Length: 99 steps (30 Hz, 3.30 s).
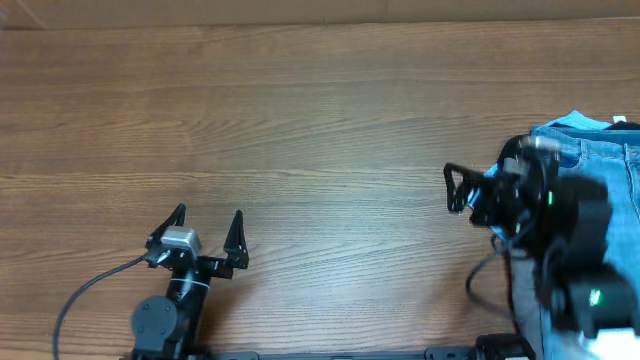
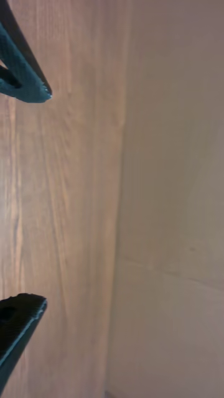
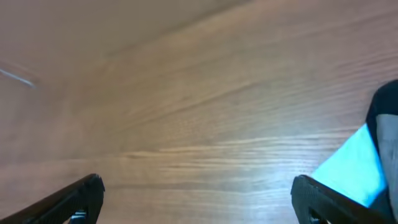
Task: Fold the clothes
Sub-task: 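Move the right gripper to the jeans on the pile and grasp the waistband, then pull the light-blue jeans leftward off the pile and spread them flat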
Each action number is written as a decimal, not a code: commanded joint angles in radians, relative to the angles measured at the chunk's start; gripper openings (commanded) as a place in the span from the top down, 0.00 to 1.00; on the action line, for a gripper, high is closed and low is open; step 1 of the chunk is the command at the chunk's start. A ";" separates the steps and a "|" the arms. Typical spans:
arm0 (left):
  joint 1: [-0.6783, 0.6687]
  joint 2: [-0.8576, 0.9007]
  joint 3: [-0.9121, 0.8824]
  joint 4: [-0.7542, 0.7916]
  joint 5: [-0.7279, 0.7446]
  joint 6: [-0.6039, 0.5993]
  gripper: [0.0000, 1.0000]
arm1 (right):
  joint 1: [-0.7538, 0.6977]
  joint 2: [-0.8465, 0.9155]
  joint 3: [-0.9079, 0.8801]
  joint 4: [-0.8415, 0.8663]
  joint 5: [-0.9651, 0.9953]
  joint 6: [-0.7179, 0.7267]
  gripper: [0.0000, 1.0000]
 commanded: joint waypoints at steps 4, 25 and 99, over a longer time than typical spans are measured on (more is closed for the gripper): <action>0.005 0.290 0.433 -0.264 -0.054 -0.009 0.00 | 0.000 0.312 0.219 -0.079 -0.003 0.003 0.00; 0.005 1.233 1.228 -0.755 0.363 0.023 0.00 | -0.349 0.888 0.219 0.311 0.344 0.137 0.20; 0.159 1.274 2.281 -1.255 0.045 -0.008 0.00 | 0.496 0.698 1.147 0.114 -0.061 -0.001 0.46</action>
